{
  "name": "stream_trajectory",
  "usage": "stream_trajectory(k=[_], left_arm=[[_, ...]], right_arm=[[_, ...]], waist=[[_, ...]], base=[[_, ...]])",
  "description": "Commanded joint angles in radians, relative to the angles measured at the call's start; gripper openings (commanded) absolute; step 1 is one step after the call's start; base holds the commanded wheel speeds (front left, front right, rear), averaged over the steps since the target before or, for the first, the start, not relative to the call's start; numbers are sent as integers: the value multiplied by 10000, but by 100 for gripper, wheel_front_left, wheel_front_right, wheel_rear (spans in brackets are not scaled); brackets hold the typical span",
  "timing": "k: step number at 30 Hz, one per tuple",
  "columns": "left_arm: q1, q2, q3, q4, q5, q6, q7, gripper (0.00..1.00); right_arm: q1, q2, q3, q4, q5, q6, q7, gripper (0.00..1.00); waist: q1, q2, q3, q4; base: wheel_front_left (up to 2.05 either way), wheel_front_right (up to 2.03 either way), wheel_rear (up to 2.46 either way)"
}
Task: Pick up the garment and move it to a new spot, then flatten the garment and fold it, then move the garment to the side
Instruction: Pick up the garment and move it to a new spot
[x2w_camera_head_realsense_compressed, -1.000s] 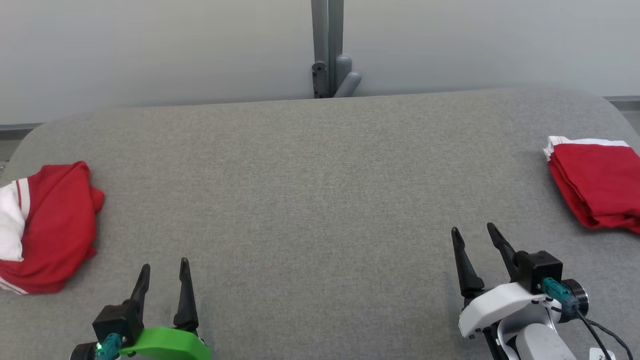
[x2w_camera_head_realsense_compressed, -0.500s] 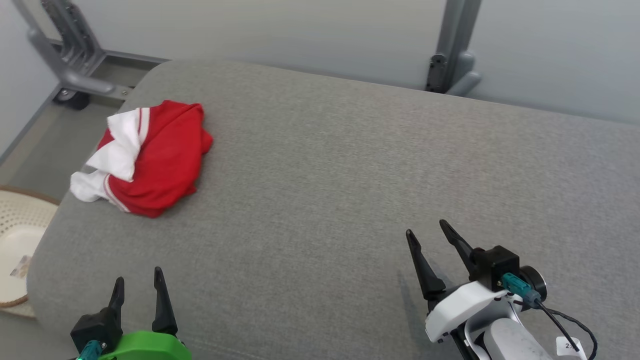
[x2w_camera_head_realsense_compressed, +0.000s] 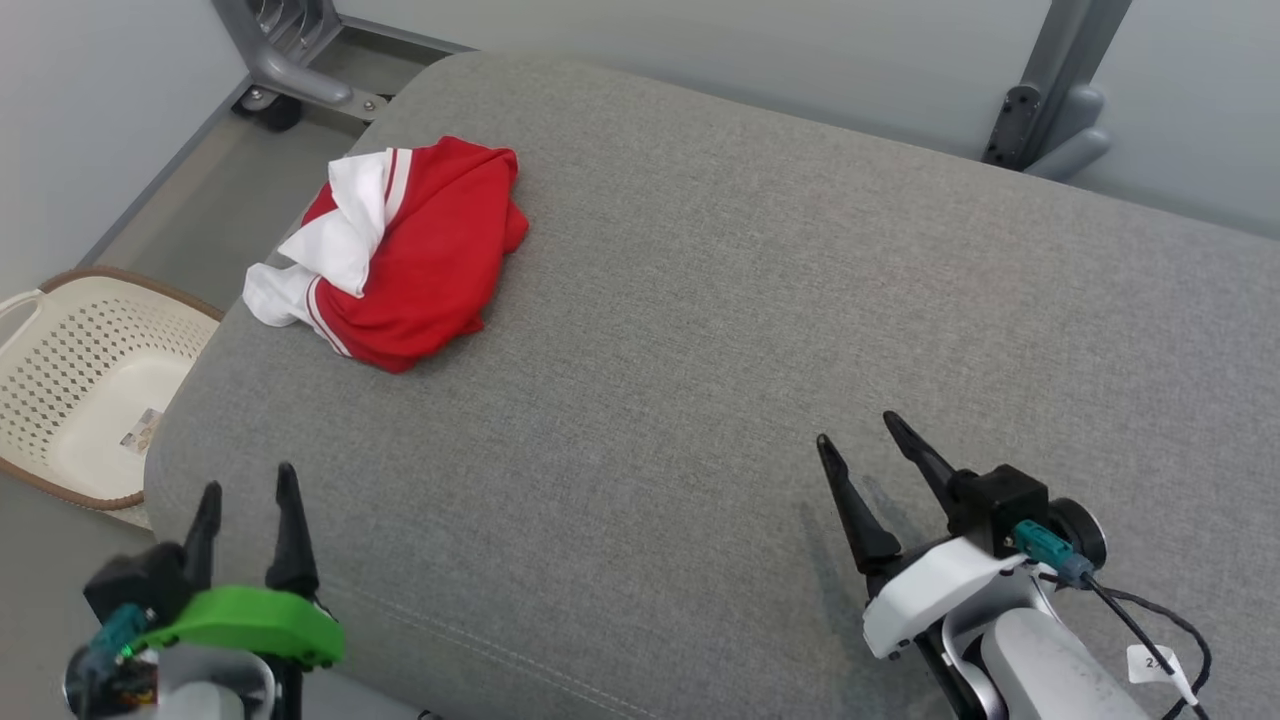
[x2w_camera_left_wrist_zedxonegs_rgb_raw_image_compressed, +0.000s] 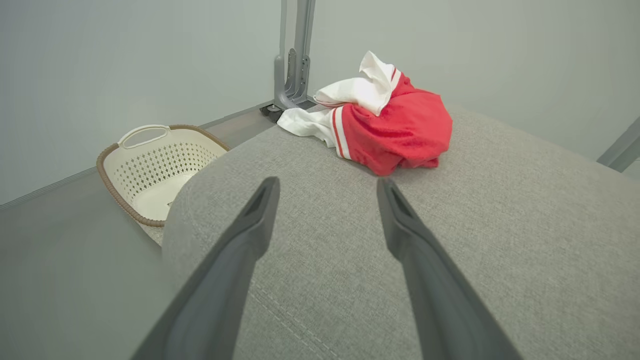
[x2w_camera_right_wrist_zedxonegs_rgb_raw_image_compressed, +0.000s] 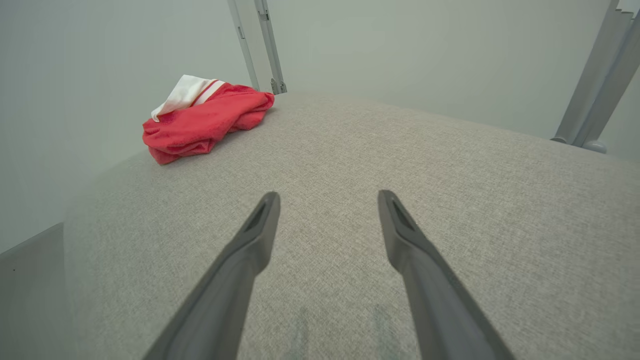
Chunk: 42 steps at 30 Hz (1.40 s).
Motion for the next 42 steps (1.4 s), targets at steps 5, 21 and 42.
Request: stream_trajectory(k=[5,21,42], left_arm=[[-2200,919,-240,1080,-125,-290,1,100],[-6479,3225,-2432,5165,-2085,-302,732,100],[-7114,3539,-2447,2025,-13,734,-7,0]], right_arm=[[-408,-533,-220,-440,-170,-14,-27,100],[-1375,-1747,-498,-1602,-432,-13,-17,100],[-1006,-802,-1083,-1114,-65,-14,-24,100]], waist=[[0,0,1381,-1103],[0,0,3769,-2719],[0,0,2593,-3314]], base=[[0,0,0],[0,0,0],[0,0,0]])
